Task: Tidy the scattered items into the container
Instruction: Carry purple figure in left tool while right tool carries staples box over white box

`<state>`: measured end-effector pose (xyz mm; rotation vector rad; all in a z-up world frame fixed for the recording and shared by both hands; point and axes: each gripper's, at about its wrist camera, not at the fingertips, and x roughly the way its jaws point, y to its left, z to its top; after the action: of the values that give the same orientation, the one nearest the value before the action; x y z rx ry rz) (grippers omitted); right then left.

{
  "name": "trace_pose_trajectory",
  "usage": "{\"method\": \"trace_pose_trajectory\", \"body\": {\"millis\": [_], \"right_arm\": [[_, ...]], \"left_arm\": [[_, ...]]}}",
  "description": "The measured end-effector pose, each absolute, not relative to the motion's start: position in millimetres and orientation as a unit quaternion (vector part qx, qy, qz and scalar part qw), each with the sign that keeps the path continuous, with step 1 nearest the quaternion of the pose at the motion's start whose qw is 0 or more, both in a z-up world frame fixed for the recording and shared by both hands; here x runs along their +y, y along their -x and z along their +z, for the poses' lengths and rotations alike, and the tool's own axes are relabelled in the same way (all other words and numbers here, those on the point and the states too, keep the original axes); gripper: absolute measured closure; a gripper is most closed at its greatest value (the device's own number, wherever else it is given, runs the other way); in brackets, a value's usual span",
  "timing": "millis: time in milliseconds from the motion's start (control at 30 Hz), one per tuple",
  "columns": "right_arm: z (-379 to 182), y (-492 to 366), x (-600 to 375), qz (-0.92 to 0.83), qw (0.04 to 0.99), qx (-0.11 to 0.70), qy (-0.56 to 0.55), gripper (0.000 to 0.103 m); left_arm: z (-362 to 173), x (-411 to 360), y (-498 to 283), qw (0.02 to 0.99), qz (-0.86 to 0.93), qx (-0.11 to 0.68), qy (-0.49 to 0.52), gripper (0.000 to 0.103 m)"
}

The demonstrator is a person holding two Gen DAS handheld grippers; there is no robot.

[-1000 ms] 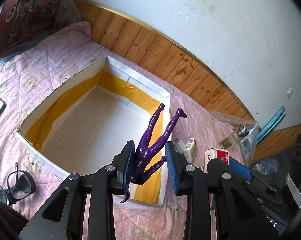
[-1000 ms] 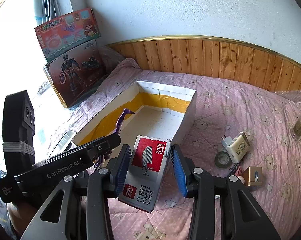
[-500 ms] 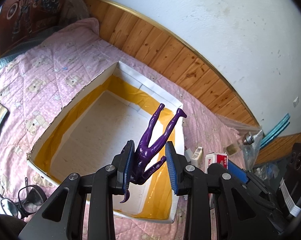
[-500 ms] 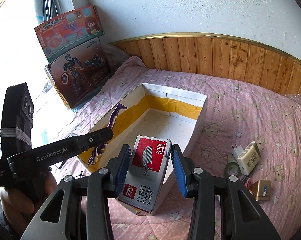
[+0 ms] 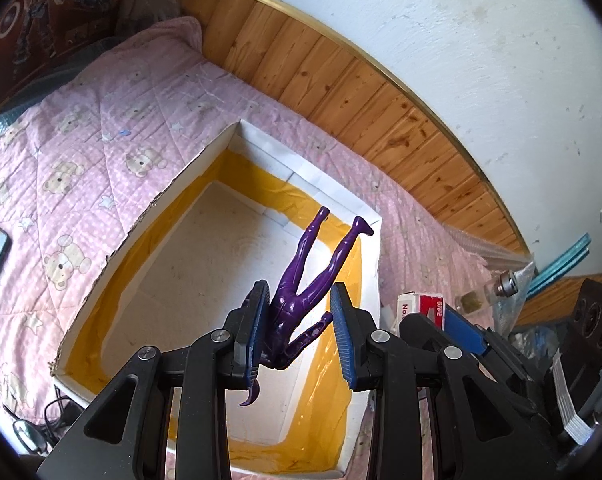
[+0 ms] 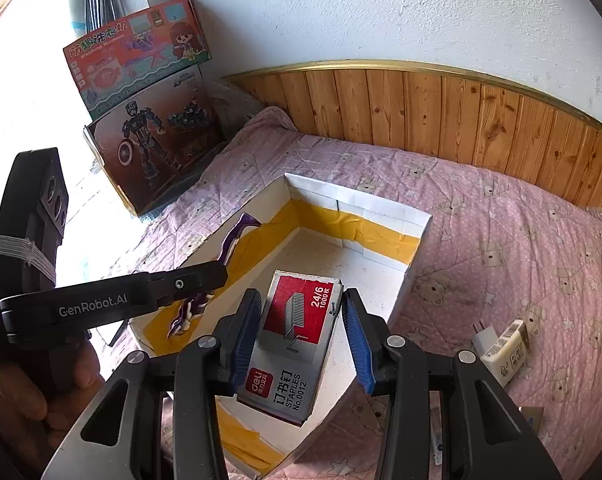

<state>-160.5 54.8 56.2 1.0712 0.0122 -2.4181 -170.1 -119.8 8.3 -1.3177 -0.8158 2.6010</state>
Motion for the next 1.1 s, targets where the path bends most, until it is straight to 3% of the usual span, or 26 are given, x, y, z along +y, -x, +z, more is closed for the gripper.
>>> {"method": "trace_pose_trajectory", "body": {"millis": [833, 1100], "right_arm": [[13, 242, 30, -0.858, 0.265, 0.057, -0.437, 0.059], [-4, 266, 21, -0.847, 0.263, 0.076, -0.455, 0.059]], "left_arm": [[-37, -130, 248, 0.025, 0.801, -0.295, 0.52, 0.071], [-52, -119, 271, 0.011, 0.8, -0.263, 0.539, 0.071]]}}
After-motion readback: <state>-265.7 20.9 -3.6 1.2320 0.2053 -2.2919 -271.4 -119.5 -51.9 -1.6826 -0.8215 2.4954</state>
